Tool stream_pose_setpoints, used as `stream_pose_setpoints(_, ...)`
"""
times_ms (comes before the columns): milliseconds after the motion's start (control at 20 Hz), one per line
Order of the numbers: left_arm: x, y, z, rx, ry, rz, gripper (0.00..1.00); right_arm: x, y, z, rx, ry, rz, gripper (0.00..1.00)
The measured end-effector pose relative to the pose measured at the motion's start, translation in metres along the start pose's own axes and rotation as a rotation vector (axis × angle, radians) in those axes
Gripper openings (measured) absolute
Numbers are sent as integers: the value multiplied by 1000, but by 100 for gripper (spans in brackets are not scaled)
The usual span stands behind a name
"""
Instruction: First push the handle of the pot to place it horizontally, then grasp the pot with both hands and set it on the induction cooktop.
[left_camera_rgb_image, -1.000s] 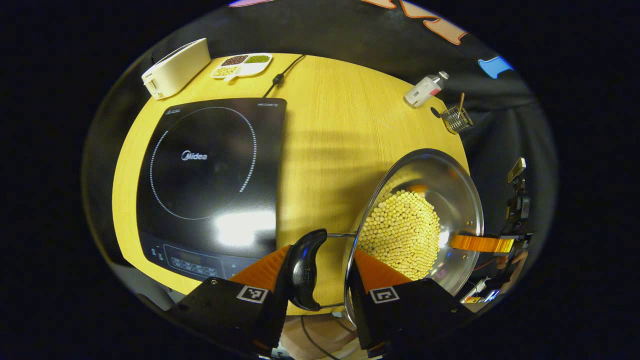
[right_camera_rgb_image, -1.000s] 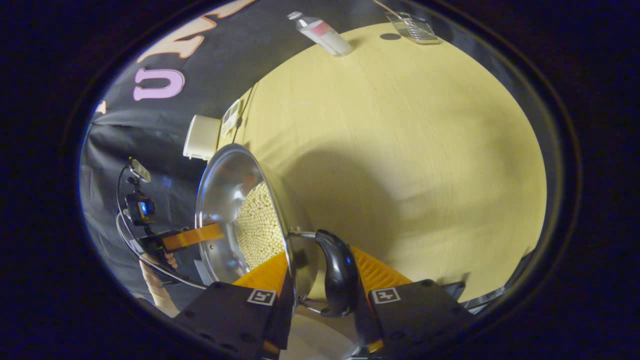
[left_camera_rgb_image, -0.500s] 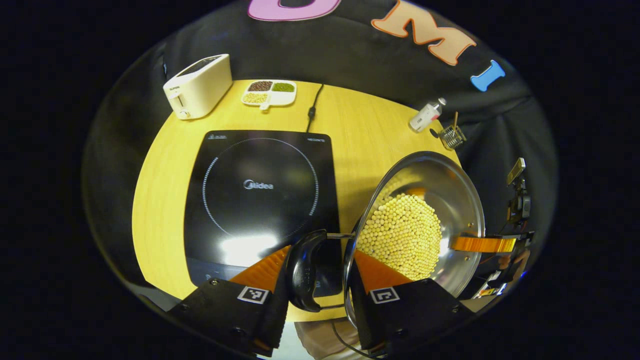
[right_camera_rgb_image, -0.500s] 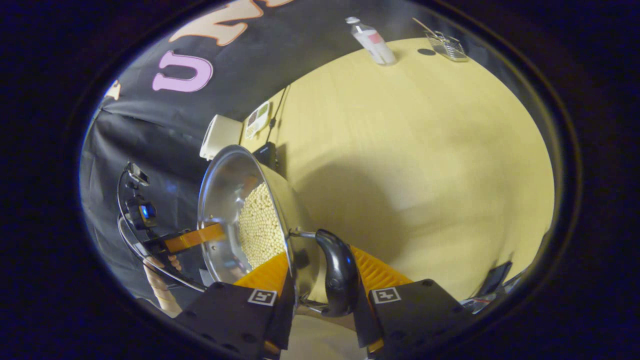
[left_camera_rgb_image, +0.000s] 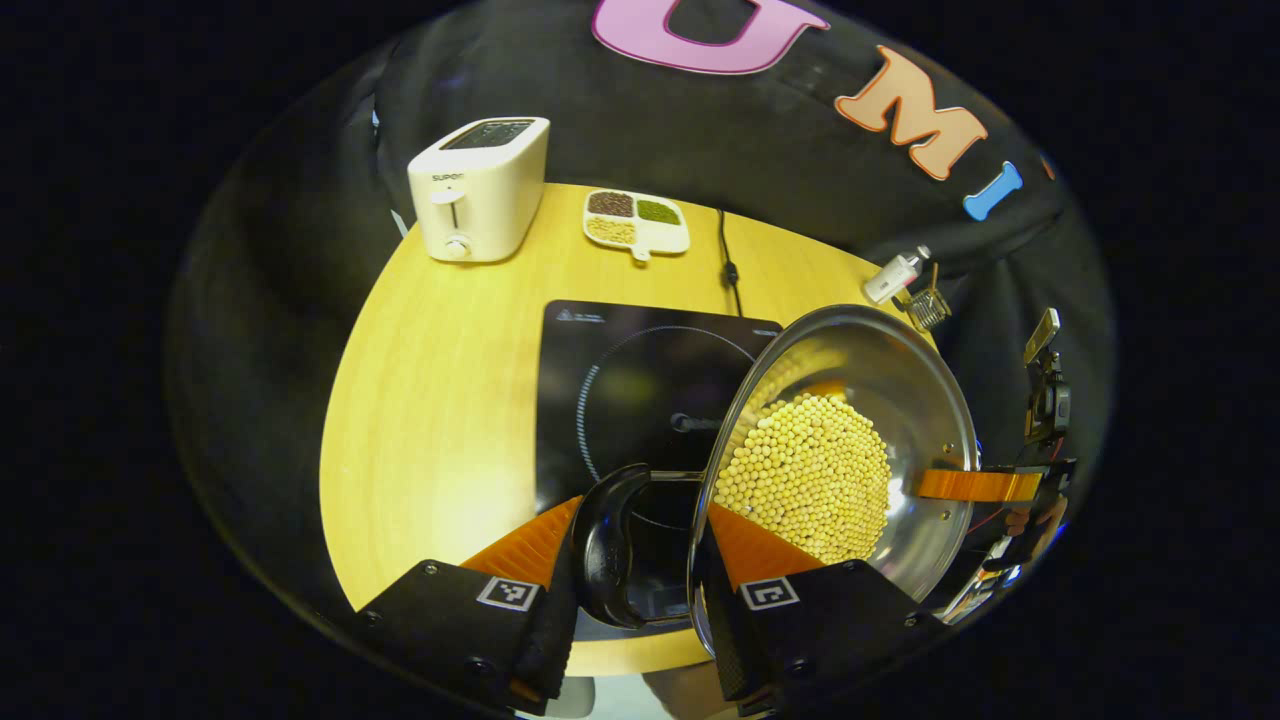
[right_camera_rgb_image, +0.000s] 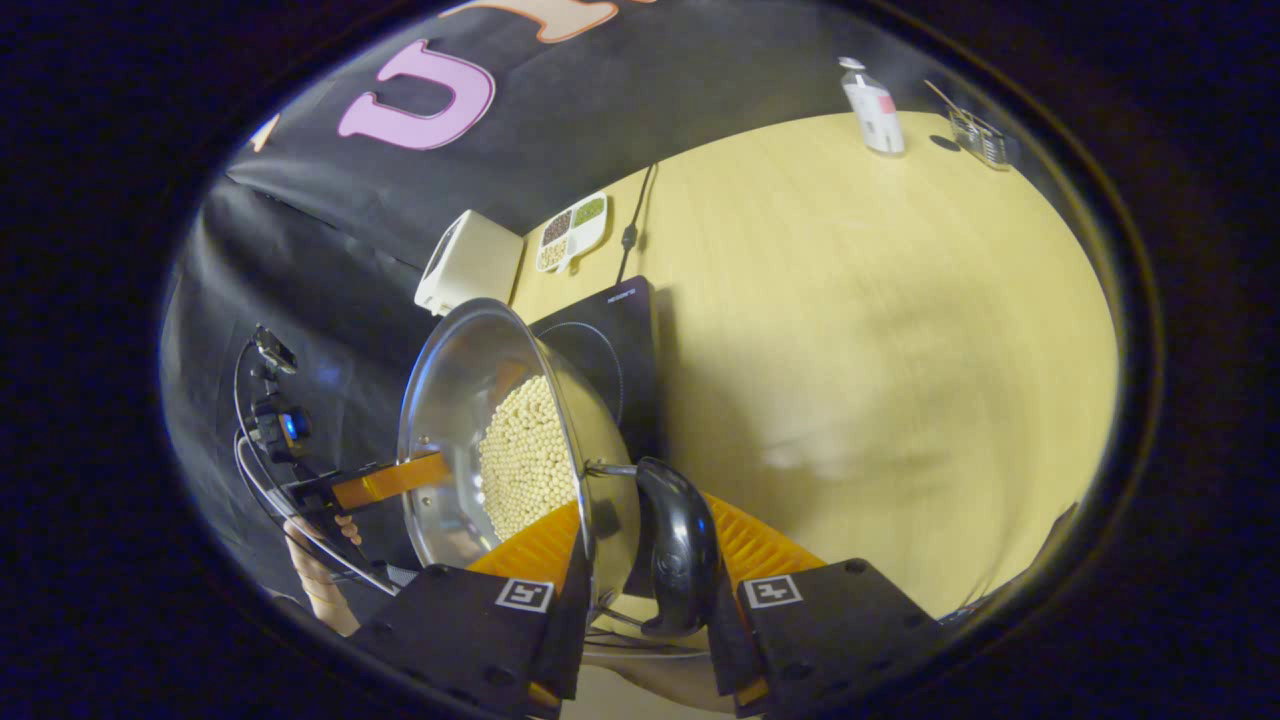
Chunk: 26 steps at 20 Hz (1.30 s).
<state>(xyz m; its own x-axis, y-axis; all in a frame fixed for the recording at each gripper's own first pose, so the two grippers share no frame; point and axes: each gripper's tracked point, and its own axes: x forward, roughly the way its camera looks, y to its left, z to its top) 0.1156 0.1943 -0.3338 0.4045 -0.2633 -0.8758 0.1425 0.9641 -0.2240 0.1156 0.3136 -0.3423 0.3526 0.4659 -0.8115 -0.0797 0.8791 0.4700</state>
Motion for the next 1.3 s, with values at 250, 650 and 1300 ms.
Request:
stream_pose_setpoints(250, 19, 31, 22, 22, -36, 20, 59, 36, 15, 27, 21, -27, -19, 54)
stream_pose_setpoints(650, 45, 49, 37, 51, -31, 46, 59, 73, 12, 45, 48, -39, -53, 54)
stream_pose_setpoints(1300, 54, 55, 25, 14, -9, 48, 62, 90, 1, 38, 37, -14, -64, 55)
